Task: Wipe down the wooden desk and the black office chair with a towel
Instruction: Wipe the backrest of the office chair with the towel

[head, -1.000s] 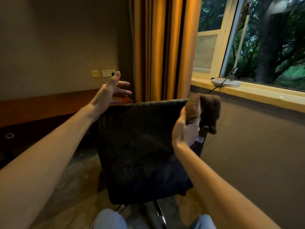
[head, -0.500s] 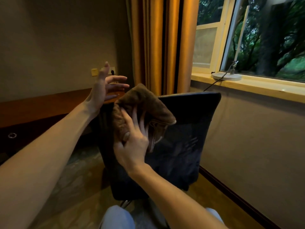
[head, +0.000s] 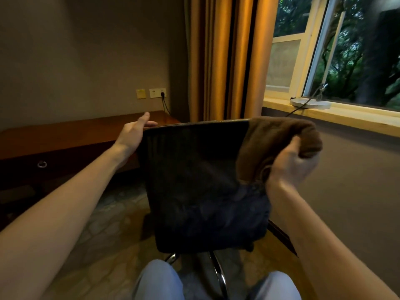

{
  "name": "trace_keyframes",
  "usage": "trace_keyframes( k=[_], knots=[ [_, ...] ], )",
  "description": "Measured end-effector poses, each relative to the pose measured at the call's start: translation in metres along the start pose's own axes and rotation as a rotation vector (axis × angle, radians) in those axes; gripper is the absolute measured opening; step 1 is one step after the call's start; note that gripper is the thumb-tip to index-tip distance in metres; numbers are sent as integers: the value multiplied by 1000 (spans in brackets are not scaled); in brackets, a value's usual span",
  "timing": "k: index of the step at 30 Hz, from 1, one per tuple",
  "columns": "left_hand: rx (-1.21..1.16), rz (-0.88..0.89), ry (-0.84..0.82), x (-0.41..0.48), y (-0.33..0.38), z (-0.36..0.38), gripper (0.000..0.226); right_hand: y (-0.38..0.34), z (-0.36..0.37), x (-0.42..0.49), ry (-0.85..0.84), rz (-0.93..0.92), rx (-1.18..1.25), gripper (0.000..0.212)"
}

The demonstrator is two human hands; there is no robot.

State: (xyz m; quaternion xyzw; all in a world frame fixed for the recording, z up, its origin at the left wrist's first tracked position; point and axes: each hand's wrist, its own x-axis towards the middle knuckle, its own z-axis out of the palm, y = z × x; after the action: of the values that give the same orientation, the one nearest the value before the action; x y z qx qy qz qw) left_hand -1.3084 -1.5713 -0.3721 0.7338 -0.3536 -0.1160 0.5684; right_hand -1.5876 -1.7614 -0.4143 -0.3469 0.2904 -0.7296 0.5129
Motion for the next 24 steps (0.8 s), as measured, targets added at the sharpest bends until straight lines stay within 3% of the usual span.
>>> trace_keyframes(
  k=[5,9,12,16,20,24],
  knots=[
    [-38,36,57,-6,-2,10,41,3,-13,50,188,240,36,47],
    [-140,-14,102,-12,-6,14,45,7,-9,73,223,285,-56,57],
    [-240,-54,160,-14,-8,20,45,15,12,61,75,290,-108,78],
    [-263,-59,173,-17,-6,26,44,30,61,-13,-141,136,-265,84],
    [-262,-64,138,-24,-4,29,42,57,88,-109,-453,-186,-208,67],
    [-282,-63,61,-27,-9,34,48,84,89,-162,-793,-328,-167,65]
  ],
)
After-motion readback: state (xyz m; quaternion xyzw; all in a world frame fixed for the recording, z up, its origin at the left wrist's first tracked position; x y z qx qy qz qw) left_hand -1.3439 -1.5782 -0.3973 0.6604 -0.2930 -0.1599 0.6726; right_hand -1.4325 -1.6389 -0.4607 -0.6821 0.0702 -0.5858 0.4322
